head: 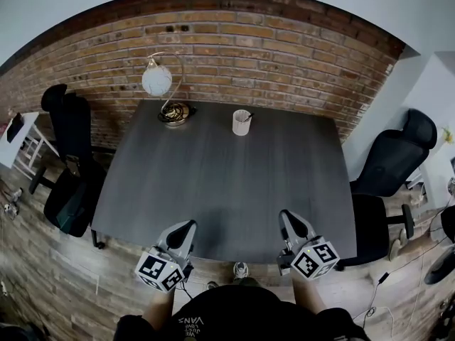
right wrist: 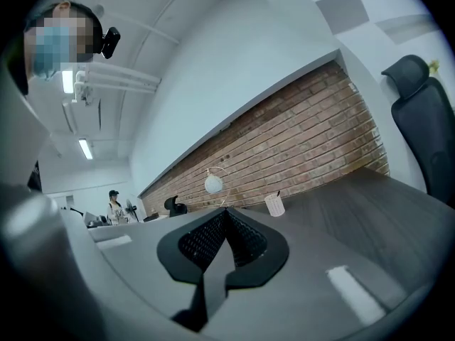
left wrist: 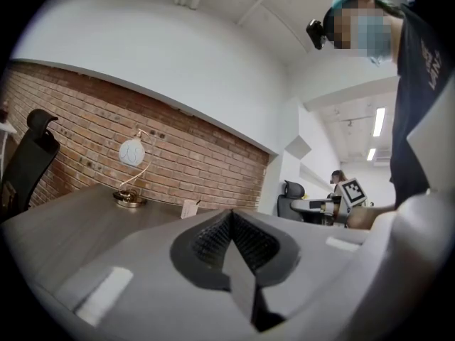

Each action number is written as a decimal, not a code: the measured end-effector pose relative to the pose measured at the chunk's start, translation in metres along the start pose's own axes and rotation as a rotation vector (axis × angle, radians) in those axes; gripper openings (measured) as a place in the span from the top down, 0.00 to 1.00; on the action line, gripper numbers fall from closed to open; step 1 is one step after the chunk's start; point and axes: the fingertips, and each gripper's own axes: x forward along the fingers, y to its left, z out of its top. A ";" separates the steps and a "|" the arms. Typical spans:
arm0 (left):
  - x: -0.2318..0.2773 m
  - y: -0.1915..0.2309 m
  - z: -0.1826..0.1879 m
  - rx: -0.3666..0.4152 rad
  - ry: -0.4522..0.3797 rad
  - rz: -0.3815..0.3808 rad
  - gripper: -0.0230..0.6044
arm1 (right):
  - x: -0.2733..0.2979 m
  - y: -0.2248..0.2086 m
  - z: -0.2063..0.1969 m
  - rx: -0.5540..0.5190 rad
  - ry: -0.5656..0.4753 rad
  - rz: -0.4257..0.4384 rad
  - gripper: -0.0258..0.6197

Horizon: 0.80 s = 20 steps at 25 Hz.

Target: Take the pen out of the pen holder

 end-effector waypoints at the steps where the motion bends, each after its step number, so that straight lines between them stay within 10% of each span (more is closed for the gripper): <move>1: 0.006 0.002 0.001 0.002 -0.004 0.008 0.90 | 0.006 -0.006 0.002 -0.001 -0.001 0.008 0.96; 20: 0.068 0.025 -0.007 0.002 0.001 0.153 0.90 | 0.087 -0.067 0.030 -0.018 0.025 0.142 0.96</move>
